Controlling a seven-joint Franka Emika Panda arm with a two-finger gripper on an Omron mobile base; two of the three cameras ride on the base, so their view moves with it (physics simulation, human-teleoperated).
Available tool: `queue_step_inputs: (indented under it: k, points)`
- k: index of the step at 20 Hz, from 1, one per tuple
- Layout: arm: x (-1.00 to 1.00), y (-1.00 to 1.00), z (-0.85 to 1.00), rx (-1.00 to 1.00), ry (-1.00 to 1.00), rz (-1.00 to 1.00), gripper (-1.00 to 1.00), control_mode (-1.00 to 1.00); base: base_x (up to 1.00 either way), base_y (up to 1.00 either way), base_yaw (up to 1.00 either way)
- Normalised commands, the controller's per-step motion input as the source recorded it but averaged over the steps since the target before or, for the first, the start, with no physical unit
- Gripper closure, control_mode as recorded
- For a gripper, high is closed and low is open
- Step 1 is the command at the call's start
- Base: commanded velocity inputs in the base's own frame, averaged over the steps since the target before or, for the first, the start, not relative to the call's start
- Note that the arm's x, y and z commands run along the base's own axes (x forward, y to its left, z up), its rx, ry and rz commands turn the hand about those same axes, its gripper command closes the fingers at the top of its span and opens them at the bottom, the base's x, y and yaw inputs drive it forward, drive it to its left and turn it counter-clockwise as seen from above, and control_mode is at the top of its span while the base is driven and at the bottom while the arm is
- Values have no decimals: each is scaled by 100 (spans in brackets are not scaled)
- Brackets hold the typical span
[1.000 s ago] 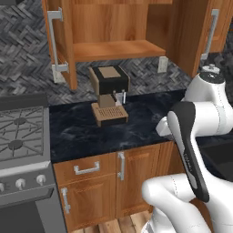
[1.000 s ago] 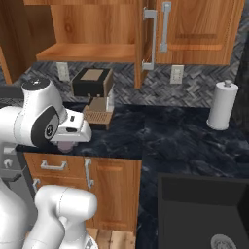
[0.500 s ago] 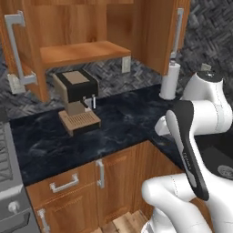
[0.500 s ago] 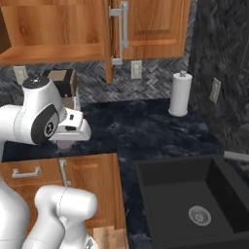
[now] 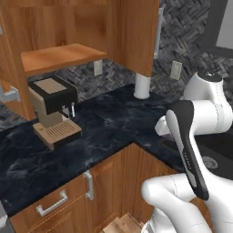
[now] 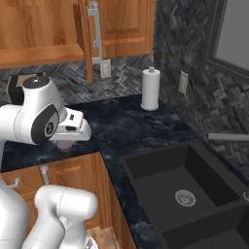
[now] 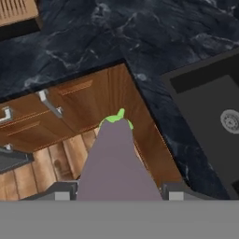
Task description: Pick the eggplants from the cabinet and place them in one bowl. Pick the potato from the sink and place it in the other bowl.
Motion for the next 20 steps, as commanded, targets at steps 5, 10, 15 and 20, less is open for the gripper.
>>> queue_step_inputs:
  k: [5, 10, 15, 20]
  points:
    - [0, 0, 0, 0, 0, 0, 100, 100, -37, -4, -45]
    - [0, 0, 0, 0, 0, 0, 100, 100, -70, 0, -33]
    - [0, 0, 0, 0, 0, 0, 100, 100, 0, -20, -32]
    - [0, 0, 0, 0, 0, 0, 100, 100, 0, -38, -42]
